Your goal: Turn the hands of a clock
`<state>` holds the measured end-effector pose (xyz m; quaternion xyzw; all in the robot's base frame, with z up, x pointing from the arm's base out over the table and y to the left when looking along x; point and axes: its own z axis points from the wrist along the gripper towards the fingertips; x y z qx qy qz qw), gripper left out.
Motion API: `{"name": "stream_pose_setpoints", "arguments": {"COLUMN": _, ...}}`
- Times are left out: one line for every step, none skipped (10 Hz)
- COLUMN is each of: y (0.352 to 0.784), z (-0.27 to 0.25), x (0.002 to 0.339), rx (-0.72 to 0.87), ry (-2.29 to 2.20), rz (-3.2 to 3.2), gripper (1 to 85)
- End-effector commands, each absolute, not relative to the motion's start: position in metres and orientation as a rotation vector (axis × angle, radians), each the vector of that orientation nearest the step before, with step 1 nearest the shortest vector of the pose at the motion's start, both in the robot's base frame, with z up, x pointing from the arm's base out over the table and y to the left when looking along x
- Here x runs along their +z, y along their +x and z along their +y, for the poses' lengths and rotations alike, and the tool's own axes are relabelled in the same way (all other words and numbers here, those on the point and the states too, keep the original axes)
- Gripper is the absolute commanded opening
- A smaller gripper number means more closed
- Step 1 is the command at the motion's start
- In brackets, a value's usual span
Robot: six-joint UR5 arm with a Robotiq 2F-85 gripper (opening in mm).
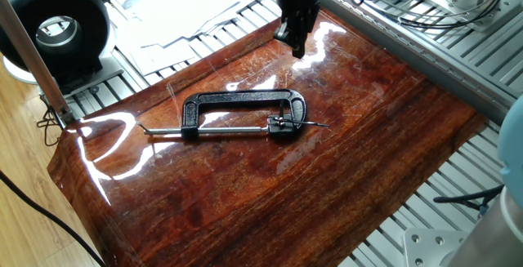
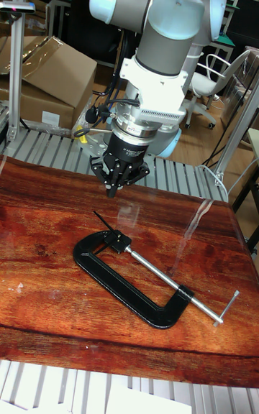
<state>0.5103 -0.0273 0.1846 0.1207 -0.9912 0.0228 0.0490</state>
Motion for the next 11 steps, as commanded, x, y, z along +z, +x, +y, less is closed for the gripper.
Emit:
{"name": "stream_pose_setpoints", "arguments": {"y": 0.52, "z": -0.021, "x": 0.188, "rx": 0.042, "ry": 0.395, "rz": -3.057, "gripper": 1.0}}
{"name": "stream_pose_setpoints", "arguments": {"y": 0.517, "z": -0.022, "x": 0.189, "rx": 0.047, "ry": 0.381, "rz": -3.046, "gripper": 1.0}}
{"name": "stream_pose_setpoints", "arguments": {"y": 0.516, "z": -0.023, "x": 0.189, "rx": 0.052, "ry": 0.348, "rz": -3.047, "gripper": 1.0}}
{"name": "stream_pose_setpoints", "arguments": {"y": 0.516, "z": -0.019, "x": 0.189, "rx": 0.032, "ry": 0.314, "rz": -3.053, "gripper": 1.0}}
{"name": "stream_pose_setpoints", "arguments": {"y": 0.517, "z": -0.02, "x": 0.189, "rx": 0.038, "ry": 0.288, "rz": -3.056, "gripper": 1.0}}
{"name": "stream_pose_setpoints", "arguments": {"y": 0.518, "z": -0.031, "x": 0.189, "rx": 0.104, "ry": 0.307, "rz": -3.052, "gripper": 1.0}}
{"name": "stream_pose_setpoints", "arguments": {"y": 0.522, "z": -0.033, "x": 0.189, "rx": 0.115, "ry": 0.353, "rz": -3.06, "gripper": 1.0}}
{"name": "stream_pose_setpoints", "arguments": {"y": 0.522, "z": -0.028, "x": 0.189, "rx": 0.086, "ry": 0.397, "rz": -3.059, "gripper": 1.0}}
{"name": "stream_pose_setpoints", "arguments": {"y": 0.519, "z": -0.024, "x": 0.189, "rx": 0.061, "ry": 0.428, "rz": -3.045, "gripper": 1.0}}
{"name": "stream_pose_setpoints", "arguments": {"y": 0.515, "z": -0.022, "x": 0.189, "rx": 0.044, "ry": 0.465, "rz": -3.024, "gripper": 1.0}}
{"name": "stream_pose_setpoints", "arguments": {"y": 0.513, "z": -0.027, "x": 0.189, "rx": 0.066, "ry": 0.511, "rz": -3.006, "gripper": 1.0}}
